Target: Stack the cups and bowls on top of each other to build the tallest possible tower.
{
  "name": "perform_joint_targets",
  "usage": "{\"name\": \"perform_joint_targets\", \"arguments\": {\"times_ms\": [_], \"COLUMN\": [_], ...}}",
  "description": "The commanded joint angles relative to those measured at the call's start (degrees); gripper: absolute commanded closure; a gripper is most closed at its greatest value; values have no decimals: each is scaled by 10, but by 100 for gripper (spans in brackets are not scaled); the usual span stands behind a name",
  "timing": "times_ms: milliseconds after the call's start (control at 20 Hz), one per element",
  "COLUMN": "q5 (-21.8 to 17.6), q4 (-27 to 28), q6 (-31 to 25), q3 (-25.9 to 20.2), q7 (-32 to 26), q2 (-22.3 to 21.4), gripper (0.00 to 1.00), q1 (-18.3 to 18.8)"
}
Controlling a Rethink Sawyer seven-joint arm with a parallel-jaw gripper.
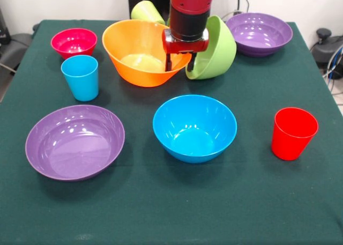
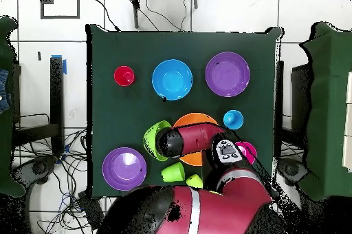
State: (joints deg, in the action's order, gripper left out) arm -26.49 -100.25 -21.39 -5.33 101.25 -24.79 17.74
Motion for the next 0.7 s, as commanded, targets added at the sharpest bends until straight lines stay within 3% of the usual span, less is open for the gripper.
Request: {"name": "perform_joint_targets", "arguments": {"times_ms": [50, 700], "q5": [-4, 4], "q4": [45, 39], "q6": [23, 30], "q3": [-63, -60], "q7": [11, 28], "q2": [36, 33], "gripper": [0, 0], "q1": [14, 13]}}
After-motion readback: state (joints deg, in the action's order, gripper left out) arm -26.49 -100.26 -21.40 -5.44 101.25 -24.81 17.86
